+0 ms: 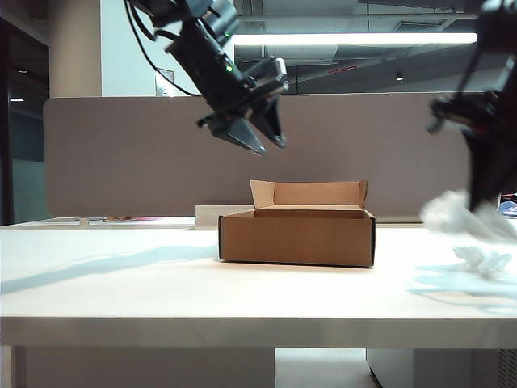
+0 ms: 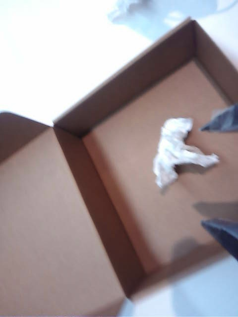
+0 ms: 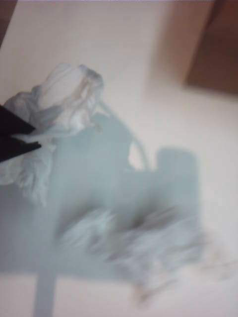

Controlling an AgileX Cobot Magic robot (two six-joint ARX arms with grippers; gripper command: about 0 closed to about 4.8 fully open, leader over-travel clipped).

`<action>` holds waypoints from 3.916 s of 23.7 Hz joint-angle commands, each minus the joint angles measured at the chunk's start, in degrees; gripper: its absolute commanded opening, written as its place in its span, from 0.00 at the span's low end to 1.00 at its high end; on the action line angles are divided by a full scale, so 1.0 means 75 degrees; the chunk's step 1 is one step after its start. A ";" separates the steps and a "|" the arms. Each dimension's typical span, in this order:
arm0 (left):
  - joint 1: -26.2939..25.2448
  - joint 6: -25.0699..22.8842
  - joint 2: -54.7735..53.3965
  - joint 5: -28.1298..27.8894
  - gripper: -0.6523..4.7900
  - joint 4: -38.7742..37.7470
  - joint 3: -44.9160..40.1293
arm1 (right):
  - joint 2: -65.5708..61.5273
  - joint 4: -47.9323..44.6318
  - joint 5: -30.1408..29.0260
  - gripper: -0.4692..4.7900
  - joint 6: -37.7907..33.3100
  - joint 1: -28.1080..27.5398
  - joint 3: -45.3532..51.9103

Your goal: Pick up all the paper balls on the table and put them in the paper box.

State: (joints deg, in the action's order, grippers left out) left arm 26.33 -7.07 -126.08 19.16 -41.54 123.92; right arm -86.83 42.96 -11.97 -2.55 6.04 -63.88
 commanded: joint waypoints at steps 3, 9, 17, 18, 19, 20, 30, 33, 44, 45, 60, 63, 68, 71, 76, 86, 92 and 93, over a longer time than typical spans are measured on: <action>-0.0227 -0.0294 0.0487 -0.0361 0.51 -0.0673 0.0035 | 0.0026 -0.1428 -0.0437 0.08 -0.0003 0.0437 -0.0373; -0.0519 -0.0291 0.0895 -0.0525 0.51 -0.0775 0.0035 | -0.0224 -0.2786 -0.0455 0.08 -0.0006 0.0953 -0.0373; -0.0976 -0.0545 0.1609 -0.0708 0.50 -0.1335 0.0029 | -0.1419 -0.4922 -0.0431 0.08 -0.0405 0.1276 -0.0379; -0.0976 -0.0632 0.1667 -0.0726 0.50 -0.1370 0.0029 | -0.1533 -0.5062 -0.0428 0.08 -0.0443 0.1282 -0.0385; -0.0979 -0.0851 0.1827 -0.0778 0.50 -0.1373 -0.0017 | -0.1687 -0.5205 -0.0428 0.08 -0.0443 0.1285 -0.0411; -0.0979 -0.0871 0.1985 -0.0892 0.50 -0.1364 -0.0119 | -0.1807 -0.5246 -0.0417 0.08 -0.0443 0.1285 -0.0455; -0.0982 -0.2256 0.3363 -0.1626 0.50 -0.0880 -0.2034 | -0.2378 -0.5423 -0.0396 0.09 -0.0458 0.1285 -0.0463; -0.0982 -0.2328 0.3847 -0.1673 0.50 -0.0627 -0.2611 | -0.2489 -0.5426 -0.0399 0.12 -0.0458 0.1285 -0.0463; -0.1008 -0.3287 0.5613 -0.2069 0.50 0.0163 -0.4459 | -0.2256 -0.5115 -0.0600 0.57 -0.0458 0.1259 -0.0472; -0.1008 -0.3284 0.5840 -0.2066 0.50 0.0370 -0.4750 | -0.2078 -0.4905 -0.0481 0.57 -0.0455 0.1239 -0.0472; -0.1011 -0.3197 0.6234 -0.1985 0.50 0.1603 -0.6615 | -0.1049 -0.2454 0.1306 0.58 -0.0085 0.0589 -0.0458; -0.1011 -0.3197 0.6257 -0.1979 0.50 0.1644 -0.6761 | -0.1265 -0.2145 0.1326 0.63 -0.0082 0.0440 -0.0455; -0.1011 -0.3142 0.6277 -0.1719 0.50 0.1912 -0.7157 | -0.1684 -0.1964 0.1451 0.80 -0.0026 0.0326 -0.0446; -0.1011 -0.3142 0.6277 -0.1719 0.50 0.2005 -0.7277 | -0.1842 -0.1915 0.1676 0.80 0.0012 0.0326 -0.0437; -0.1011 -0.3142 0.6283 -0.1719 0.50 0.2069 -0.7277 | -0.1845 -0.1935 0.2506 0.80 0.0012 0.0323 -0.0434; -0.1011 -0.3142 0.6283 -0.1716 0.50 0.2107 -0.7277 | -0.1842 -0.1990 0.2731 0.80 0.0082 0.0315 -0.0434; -0.1011 -0.3142 0.6283 -0.1716 0.50 0.2127 -0.7277 | -0.1845 -0.1990 0.3375 0.78 0.0184 0.0286 -0.0434; -0.1011 -0.3142 0.6283 -0.1716 0.50 0.2124 -0.7277 | -0.1845 -0.1996 0.3381 0.78 0.0184 0.0271 -0.0434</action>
State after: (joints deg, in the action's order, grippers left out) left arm 18.74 -30.98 -79.33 5.89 -26.33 69.21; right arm -100.86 28.56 12.45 -1.41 8.14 -66.98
